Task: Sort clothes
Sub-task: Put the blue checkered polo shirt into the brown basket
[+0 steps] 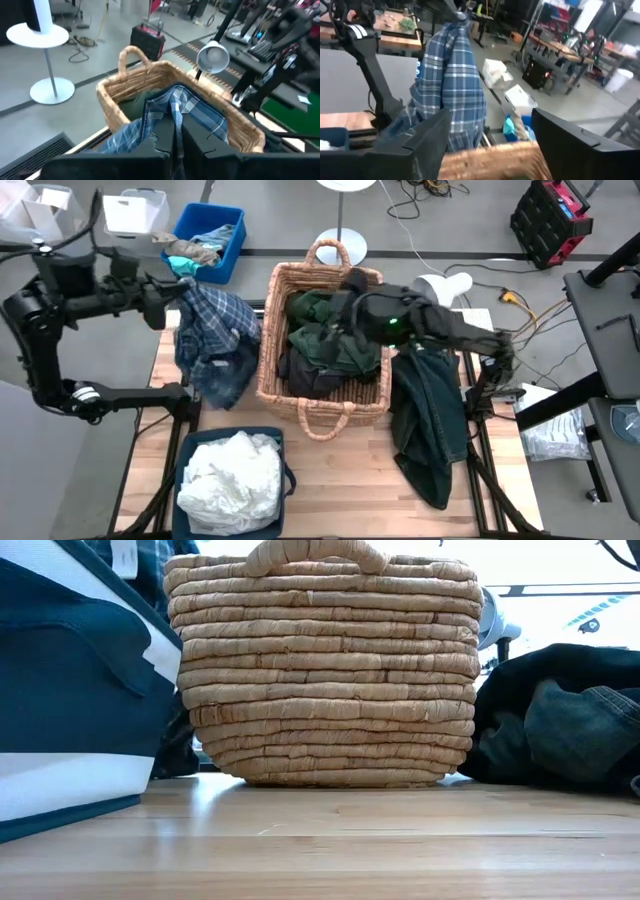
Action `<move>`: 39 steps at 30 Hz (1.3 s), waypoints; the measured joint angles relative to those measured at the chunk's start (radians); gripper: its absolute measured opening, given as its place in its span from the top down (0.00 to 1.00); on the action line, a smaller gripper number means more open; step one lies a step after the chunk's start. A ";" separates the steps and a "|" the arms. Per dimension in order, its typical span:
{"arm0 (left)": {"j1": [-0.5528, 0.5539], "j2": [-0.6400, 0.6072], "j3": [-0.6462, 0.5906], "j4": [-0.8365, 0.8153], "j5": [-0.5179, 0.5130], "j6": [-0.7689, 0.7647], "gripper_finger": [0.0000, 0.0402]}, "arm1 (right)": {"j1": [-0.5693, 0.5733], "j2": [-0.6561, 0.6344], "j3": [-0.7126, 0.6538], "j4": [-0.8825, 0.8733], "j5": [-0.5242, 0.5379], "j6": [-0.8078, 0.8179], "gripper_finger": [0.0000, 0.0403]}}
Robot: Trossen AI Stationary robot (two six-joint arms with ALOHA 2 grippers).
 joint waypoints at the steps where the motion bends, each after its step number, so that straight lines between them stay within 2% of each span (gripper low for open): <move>1: 0.000 0.000 0.005 0.001 0.002 -0.004 1.00 | 0.000 0.015 0.000 0.028 0.000 -0.007 0.30; 9: 0.000 -0.018 -0.029 0.131 0.103 -0.045 1.00 | 0.000 0.110 -0.001 0.215 -0.033 -0.050 0.19; 16: -0.016 -0.005 -0.088 0.293 0.223 -0.089 1.00 | -0.001 0.167 -0.001 0.353 -0.110 -0.038 0.18; 28: -0.137 0.040 -0.203 0.555 0.235 -0.108 1.00 | -0.045 0.233 -0.001 0.502 -0.154 0.008 0.17; 33: -0.230 0.083 -0.233 0.649 0.235 -0.109 1.00 | -0.085 0.233 -0.005 0.506 -0.231 0.063 0.17; 39: -0.321 0.160 -0.228 0.749 0.234 -0.108 1.00 | -0.124 0.232 -0.006 0.501 -0.381 0.156 0.23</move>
